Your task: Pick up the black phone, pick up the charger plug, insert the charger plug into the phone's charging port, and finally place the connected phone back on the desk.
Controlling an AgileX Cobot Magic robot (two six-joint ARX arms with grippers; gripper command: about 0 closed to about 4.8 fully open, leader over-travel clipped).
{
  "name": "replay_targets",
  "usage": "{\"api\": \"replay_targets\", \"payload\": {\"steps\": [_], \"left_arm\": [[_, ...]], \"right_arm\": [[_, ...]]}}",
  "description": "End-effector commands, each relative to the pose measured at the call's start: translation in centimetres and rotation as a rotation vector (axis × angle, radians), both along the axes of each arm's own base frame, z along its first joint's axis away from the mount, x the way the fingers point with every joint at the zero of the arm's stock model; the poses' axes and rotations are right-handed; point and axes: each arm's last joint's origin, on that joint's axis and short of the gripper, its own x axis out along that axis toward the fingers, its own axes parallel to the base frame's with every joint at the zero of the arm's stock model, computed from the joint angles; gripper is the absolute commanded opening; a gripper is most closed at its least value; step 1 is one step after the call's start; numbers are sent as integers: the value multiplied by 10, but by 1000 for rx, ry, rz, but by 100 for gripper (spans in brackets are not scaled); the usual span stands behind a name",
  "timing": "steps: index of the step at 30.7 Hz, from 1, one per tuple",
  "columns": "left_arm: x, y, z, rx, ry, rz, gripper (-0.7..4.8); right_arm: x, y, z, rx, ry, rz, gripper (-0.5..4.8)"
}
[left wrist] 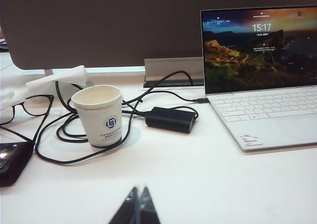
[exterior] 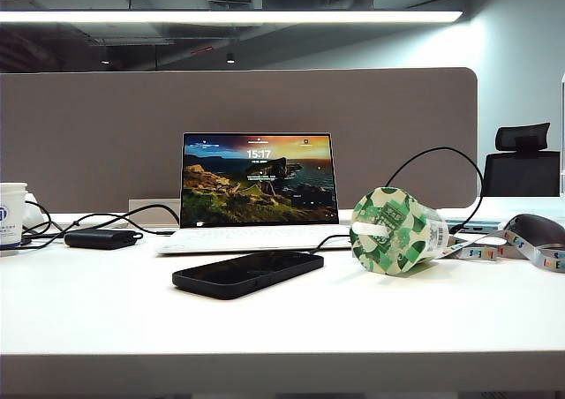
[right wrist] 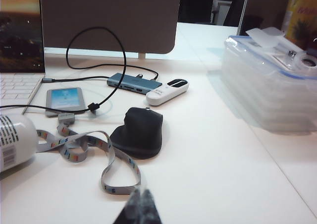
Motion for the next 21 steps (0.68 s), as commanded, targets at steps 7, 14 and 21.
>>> {"api": "replay_targets", "payload": {"steps": [7,14,21], "left_arm": [[0,0,1,4,-9,-3,-5],[0,0,1,4,-9,-3,-5],[0,0,1,3,-9,-3,-5]], "right_arm": [[0,1,7,86,-92,10,0],[0,2,7,72,-83,27,0],[0,3,6,-7,-71,29,0]]}}
